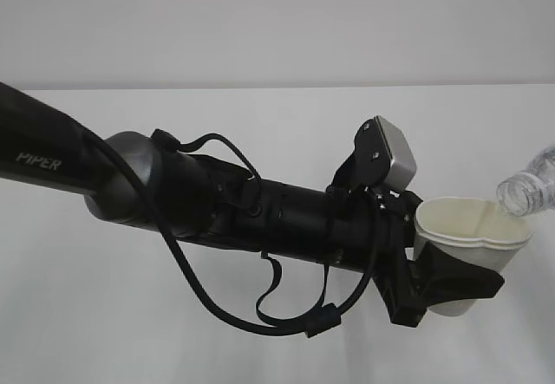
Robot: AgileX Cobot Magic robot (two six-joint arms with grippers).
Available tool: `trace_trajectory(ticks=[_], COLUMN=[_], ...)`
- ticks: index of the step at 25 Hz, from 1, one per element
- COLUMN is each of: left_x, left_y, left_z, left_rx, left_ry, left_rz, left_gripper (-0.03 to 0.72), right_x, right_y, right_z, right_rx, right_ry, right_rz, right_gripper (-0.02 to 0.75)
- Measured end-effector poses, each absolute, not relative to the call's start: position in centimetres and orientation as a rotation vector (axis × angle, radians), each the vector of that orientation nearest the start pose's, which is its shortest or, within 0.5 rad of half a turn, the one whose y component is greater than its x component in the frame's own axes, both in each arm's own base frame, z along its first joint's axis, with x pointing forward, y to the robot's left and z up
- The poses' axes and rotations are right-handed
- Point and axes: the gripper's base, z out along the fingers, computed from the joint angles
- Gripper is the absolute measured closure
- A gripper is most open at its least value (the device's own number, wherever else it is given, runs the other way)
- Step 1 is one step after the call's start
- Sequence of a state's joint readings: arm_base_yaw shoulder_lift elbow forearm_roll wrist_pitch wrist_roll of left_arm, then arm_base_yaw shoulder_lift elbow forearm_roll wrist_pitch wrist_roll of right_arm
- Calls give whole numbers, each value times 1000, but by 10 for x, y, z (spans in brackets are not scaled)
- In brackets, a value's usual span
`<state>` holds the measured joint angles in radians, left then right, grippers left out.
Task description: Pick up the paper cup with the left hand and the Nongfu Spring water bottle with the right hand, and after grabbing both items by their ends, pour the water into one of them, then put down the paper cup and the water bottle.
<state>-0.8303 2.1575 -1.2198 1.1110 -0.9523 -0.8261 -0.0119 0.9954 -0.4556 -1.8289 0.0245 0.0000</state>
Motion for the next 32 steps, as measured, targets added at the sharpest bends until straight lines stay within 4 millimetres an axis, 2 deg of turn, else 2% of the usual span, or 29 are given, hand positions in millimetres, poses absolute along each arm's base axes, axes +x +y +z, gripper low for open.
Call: trace_trajectory(ticks=[32], left_x=[241], left_y=[-362], left_z=[145], left_rx=[1340], left_ry=[1450], left_rz=[-1291], left_gripper=[272], right_x=[196], right_y=[-1], right_z=[253], right_rx=[-1752], right_ry=[1368], right_rz=[-1147], right_gripper=[336])
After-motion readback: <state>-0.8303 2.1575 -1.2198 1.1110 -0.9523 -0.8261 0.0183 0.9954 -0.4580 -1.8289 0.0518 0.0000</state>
